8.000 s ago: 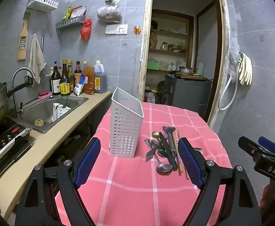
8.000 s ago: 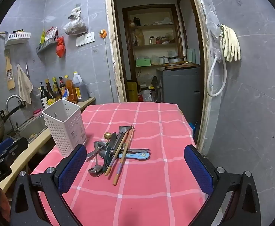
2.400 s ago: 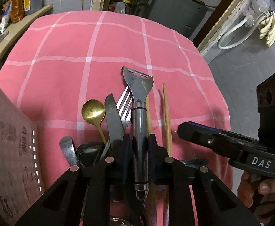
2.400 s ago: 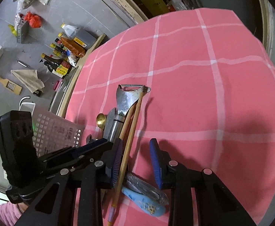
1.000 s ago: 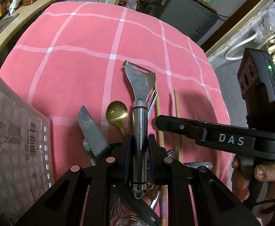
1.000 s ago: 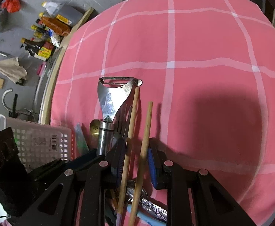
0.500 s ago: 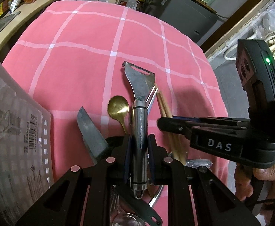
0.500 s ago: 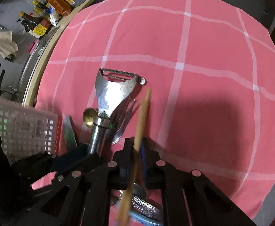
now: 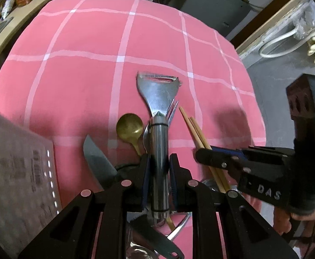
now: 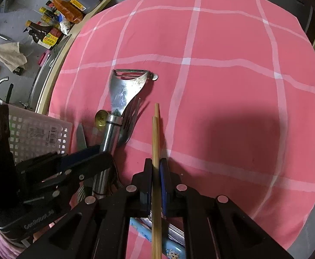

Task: Organize utensils
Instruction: 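Lift the peeler with the left tool while the right tool carries the chopstick up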

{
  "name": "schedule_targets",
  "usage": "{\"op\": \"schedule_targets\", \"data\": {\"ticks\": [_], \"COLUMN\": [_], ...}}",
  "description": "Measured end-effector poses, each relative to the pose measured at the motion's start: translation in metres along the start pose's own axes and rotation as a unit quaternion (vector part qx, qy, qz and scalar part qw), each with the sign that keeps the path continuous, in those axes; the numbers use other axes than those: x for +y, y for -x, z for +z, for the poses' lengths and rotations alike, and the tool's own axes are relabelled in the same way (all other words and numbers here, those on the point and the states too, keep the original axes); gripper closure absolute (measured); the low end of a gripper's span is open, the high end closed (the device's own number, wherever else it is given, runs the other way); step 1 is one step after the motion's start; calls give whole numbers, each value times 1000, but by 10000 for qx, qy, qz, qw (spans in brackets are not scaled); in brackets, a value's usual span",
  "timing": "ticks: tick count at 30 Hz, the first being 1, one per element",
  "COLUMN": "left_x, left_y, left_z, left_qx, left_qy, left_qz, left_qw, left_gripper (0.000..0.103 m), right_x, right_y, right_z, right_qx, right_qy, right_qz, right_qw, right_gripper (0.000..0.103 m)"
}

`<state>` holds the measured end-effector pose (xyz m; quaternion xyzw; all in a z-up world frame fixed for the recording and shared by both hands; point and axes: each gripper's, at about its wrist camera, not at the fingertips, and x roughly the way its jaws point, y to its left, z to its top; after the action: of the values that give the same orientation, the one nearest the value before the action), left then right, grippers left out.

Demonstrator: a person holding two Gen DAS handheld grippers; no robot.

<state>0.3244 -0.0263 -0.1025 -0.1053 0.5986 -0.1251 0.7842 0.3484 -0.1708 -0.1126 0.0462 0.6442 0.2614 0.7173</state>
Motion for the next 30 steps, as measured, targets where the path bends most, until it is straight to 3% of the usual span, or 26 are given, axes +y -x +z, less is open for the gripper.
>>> {"op": "schedule_targets", "data": {"ticks": [7, 11, 20, 24, 30], "left_x": [-12, -6, -13, -23, -28], "left_y": [-13, -15, 18, 40, 89], "left_z": [19, 19, -19, -36, -46], "left_qx": [295, 274, -783, -1491, -2574], "left_qy": [-202, 64, -227, -344, -304], "left_qz": [246, 29, -594, -943, -1020], "left_qw": [9991, 9996, 9949, 9837, 9604], "left_gripper": [87, 89, 89, 89, 89], "right_x": [-11, -15, -35, -38, -15], "right_y": [4, 9, 41, 66, 116], "right_z": [-7, -12, -48, -64, -66], "right_qx": [-153, -317, -1345, -1883, -2844], "right_qy": [-184, -346, -807, -932, -525], "right_qz": [248, 416, 979, 932, 793], "right_qw": [9994, 9980, 9828, 9732, 9540], "right_gripper": [96, 97, 97, 97, 97]}}
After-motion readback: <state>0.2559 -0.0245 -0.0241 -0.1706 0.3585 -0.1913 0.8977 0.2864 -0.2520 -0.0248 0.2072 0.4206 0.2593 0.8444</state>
